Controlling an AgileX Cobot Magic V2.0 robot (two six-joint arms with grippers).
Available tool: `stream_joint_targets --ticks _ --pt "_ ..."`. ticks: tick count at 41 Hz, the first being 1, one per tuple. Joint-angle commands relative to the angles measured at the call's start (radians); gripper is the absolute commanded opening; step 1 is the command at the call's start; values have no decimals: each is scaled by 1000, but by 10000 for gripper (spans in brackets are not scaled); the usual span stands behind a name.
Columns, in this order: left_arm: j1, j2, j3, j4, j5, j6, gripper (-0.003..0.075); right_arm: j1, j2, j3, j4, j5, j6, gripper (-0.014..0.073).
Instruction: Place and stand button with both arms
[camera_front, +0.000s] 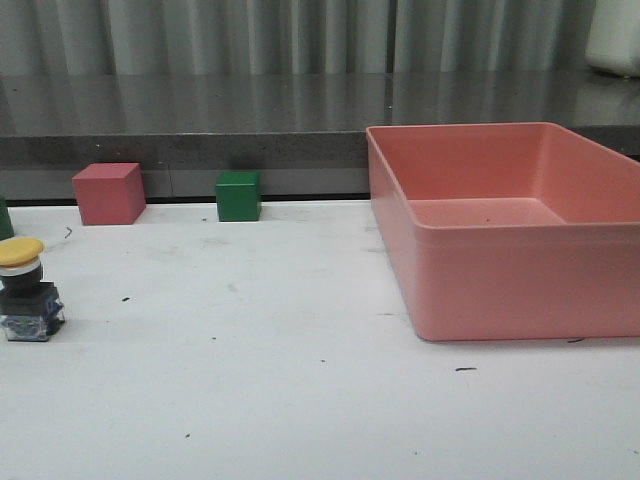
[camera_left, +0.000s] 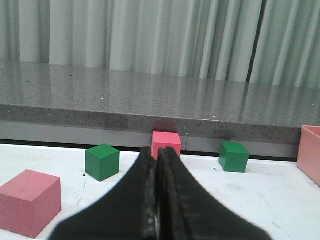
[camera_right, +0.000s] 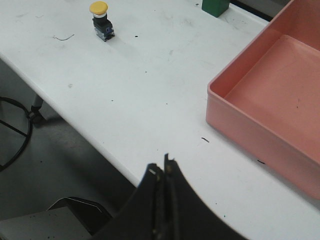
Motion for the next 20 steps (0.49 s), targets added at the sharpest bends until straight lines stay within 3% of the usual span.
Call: stream_joint_targets --ticks 1,20 --pt "2 -25 14 -11 -86 -7 -20 -3 5 -26 -20 -65 0 -116" --pt "2 -25 14 -11 -86 -7 -20 6 -7 -19 -13 -73 0 -116"
